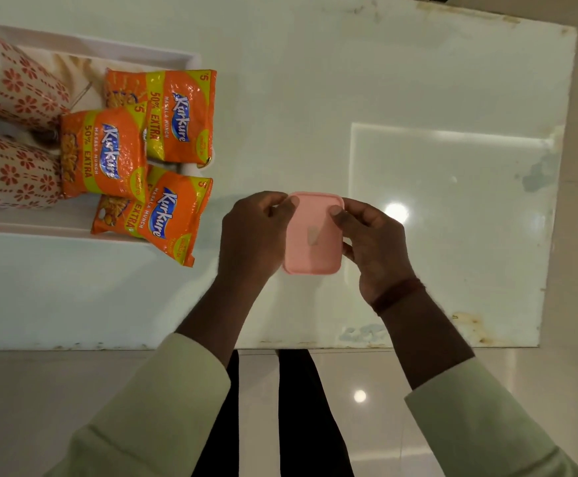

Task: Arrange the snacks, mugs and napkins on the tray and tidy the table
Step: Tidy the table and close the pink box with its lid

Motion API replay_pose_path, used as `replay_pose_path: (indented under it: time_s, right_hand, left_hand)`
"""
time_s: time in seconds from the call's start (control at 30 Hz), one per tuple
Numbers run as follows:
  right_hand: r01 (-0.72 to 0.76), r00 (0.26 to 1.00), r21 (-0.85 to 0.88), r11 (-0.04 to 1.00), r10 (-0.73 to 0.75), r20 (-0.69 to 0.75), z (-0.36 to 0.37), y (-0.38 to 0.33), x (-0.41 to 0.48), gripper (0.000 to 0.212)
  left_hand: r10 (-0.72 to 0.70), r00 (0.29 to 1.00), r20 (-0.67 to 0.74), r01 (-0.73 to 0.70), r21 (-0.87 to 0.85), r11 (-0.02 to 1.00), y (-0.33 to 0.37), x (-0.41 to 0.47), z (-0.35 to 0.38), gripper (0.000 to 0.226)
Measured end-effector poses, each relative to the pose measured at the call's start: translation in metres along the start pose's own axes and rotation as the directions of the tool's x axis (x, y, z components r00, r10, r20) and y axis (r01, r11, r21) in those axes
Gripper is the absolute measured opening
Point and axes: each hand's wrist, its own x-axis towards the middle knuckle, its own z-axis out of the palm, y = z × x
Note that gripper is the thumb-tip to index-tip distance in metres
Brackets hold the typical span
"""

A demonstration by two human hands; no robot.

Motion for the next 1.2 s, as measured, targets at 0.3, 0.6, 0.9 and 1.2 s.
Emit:
replay_pose_path:
  time_s: [0.3,0.6,0.9,1.2]
  right_hand:
    - [0.007,0.999,0.119,0.993,-0.002,-0.044,0.004,0.008,-0.001,0.021]
    - [0.007,0.998,-0.043,0.999,-0.009,-0.061,-0.009,0.027,-0.019,0.026]
    - [-0.071,0.991,0.019,0.997,0.073,-0.112,-0.007,0.049,-0.040,0.018]
    - [-0.096,0.990,0.055,0.994,0.101,-0.098,-0.003,0.035,-0.040,0.018]
  left_hand:
    - [-0.026,0.990,-0.138,0.014,-0.088,0.996,-0.003,0.004,0.008,0.023]
    - [-0.110,0.989,-0.104,0.090,-0.181,0.979,-0.029,-0.039,0.009,0.034]
    - [-0.173,0.983,0.062,0.184,-0.257,0.949,-0.052,-0.061,0.010,0.006]
    - [-0.234,0.972,-0.008,0.224,-0.255,0.941,-0.033,-0.063,0.012,0.005]
